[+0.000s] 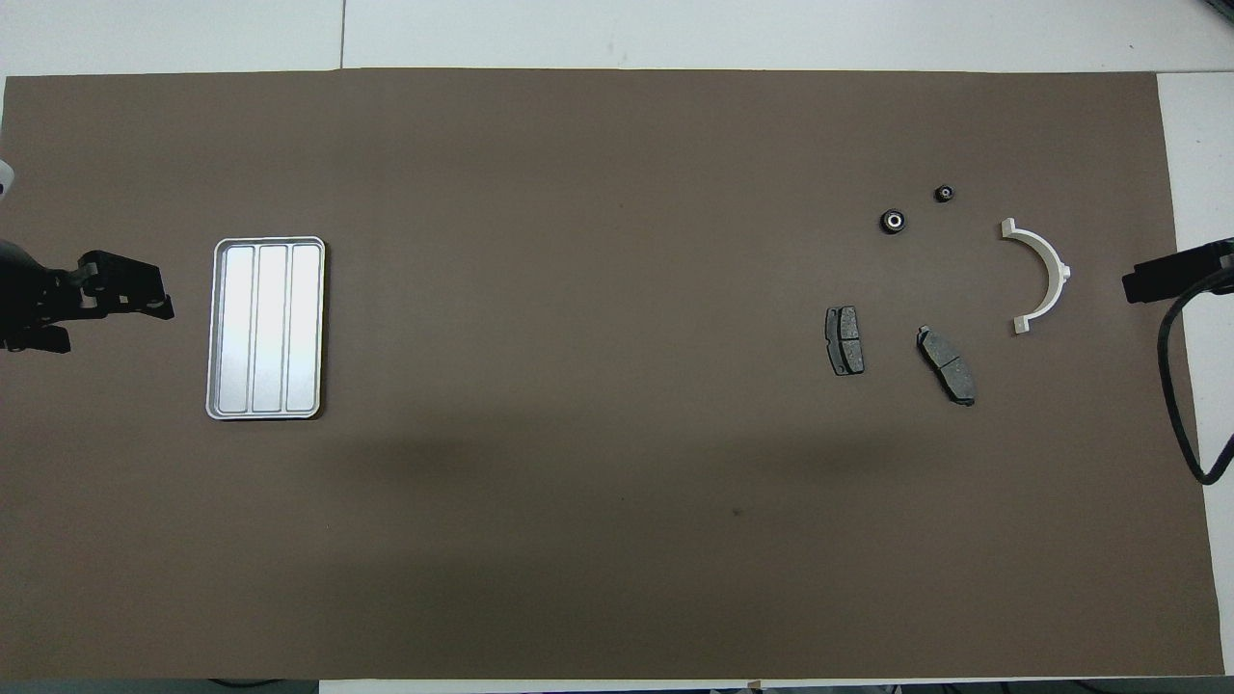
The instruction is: Pick bearing gear from pile to tray
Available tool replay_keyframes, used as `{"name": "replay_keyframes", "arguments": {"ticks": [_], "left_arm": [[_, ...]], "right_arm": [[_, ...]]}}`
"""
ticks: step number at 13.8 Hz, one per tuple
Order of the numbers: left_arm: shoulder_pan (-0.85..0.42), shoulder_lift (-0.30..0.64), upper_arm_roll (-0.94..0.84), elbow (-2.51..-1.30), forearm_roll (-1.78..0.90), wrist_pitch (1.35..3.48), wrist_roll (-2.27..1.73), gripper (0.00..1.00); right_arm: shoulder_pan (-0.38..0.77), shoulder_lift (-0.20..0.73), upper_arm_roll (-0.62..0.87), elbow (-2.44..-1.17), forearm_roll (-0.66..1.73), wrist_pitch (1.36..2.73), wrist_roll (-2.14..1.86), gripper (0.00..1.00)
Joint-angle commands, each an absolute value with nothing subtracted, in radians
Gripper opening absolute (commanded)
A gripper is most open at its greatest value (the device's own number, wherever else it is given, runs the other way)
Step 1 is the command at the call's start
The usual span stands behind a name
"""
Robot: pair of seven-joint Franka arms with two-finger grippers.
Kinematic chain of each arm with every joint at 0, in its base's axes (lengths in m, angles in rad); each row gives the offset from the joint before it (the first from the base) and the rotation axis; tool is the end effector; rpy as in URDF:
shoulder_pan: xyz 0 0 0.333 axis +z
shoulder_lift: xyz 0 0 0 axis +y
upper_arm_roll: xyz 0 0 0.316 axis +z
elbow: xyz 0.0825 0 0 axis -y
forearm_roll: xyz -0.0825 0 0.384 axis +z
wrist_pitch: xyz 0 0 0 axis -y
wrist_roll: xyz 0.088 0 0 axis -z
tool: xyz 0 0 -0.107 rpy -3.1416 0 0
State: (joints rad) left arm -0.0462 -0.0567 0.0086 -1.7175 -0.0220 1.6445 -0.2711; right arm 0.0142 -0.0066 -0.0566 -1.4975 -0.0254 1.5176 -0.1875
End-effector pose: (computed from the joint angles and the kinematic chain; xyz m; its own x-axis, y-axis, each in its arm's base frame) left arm 0.5401 -0.0224 0.5924 0.9723 0.2329 -0.0217 0.2333 -0.9723 0.0172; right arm 0.5468 -0.0262 0.6578 0.9895 0.1432 0.0216 0.1425 -0.9893 0.0295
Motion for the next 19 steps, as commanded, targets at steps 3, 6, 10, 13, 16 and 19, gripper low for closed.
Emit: {"name": "replay_keyframes", "arguments": {"ticks": [3, 6, 10, 13, 16, 19], "left_arm": [[-0.057, -0.066, 0.02, -1.71, -0.031, 1.623, -0.27, 1.0], [-0.057, -0.066, 0.02, -1.71, -0.031, 1.623, -0.27, 1.0], [-0.057, -0.066, 0.02, -1.71, -0.031, 1.623, -0.27, 1.0], [-0.057, -0.066, 0.02, -1.71, -0.031, 1.623, -0.27, 1.0], [-0.057, -0.066, 0.02, -1.71, -0.031, 1.623, -0.27, 1.0], [-0.057, -0.066, 0.02, -1.71, -0.031, 1.623, -0.27, 1.0]], "right_arm": [[-0.003, -0.031, -0.044, -1.529, -0.028, 1.511, -0.198, 1.0], [-0.003, -0.029, -0.043, -1.529, -0.028, 1.523, -0.209, 1.0], [-0.003, -0.028, -0.043, -1.563, -0.031, 1.566, -0.216, 1.0], [-0.008, 0.008, -0.043, -1.563, -0.032, 1.598, -0.213, 1.0], [-0.006, 0.086, -0.029, -1.56, -0.032, 1.672, -0.183, 1.0], [-0.002, 0.188, 0.003, -1.555, -0.032, 1.739, -0.086, 1.0]]}}
